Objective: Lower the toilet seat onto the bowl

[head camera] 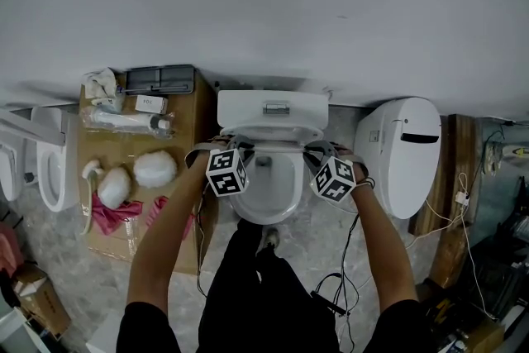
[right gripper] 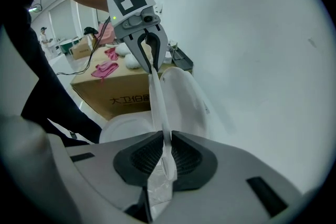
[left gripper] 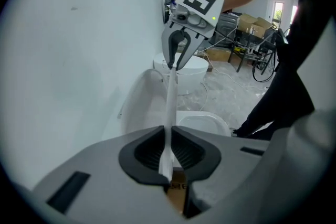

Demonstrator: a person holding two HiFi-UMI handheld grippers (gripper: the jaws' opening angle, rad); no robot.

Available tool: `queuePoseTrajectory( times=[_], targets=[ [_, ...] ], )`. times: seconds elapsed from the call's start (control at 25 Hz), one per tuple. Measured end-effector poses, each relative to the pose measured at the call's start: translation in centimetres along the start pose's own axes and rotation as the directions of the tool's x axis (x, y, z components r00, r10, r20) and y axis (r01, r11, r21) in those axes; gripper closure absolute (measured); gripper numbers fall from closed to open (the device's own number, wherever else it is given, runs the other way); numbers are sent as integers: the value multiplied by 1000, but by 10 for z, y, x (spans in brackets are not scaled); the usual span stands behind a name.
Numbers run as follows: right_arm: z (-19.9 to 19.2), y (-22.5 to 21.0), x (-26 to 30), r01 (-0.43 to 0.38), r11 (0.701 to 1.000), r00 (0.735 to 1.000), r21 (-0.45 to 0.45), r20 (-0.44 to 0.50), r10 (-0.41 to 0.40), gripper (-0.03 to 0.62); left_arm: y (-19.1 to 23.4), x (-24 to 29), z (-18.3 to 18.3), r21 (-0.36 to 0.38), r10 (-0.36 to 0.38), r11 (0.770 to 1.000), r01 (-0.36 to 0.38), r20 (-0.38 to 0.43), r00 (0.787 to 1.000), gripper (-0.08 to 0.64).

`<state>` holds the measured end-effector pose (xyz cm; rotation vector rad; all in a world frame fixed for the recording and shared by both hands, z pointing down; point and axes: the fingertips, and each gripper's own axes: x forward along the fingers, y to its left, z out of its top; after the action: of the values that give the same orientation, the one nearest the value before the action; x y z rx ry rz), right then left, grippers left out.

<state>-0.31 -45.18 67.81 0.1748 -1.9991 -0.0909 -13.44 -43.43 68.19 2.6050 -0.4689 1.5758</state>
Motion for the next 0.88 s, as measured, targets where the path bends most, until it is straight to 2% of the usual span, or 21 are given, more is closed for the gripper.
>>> queuePoseTrajectory(
  times=[0.28, 0.4, 0.52, 0.72, 0.88],
  targets=[
    [-10, 41, -3, -70, 997, 997, -43, 7, 71, 528, -42, -2, -5, 12, -11, 1000, 11, 8, 1000, 511],
    [-16, 59, -5, -107, 994, 993, -34, 35, 109, 525, -61, -2, -7, -23, -21, 1000, 21, 24, 1000, 505],
    [-22, 83, -5, -152, 987, 987, -48, 40, 154, 520, -85, 0, -12, -45, -62, 997, 63, 31, 998, 494],
    [-35, 131, -2, -207, 973, 977, -97, 30, 211, 512, -134, 7, -23, 36, -130, 991, 131, -19, 991, 486],
    [-47, 167, 7, -254, 961, 966, -105, 25, 258, 500, -170, 17, -35, 28, -193, 981, 194, -35, 980, 468]
  ],
)
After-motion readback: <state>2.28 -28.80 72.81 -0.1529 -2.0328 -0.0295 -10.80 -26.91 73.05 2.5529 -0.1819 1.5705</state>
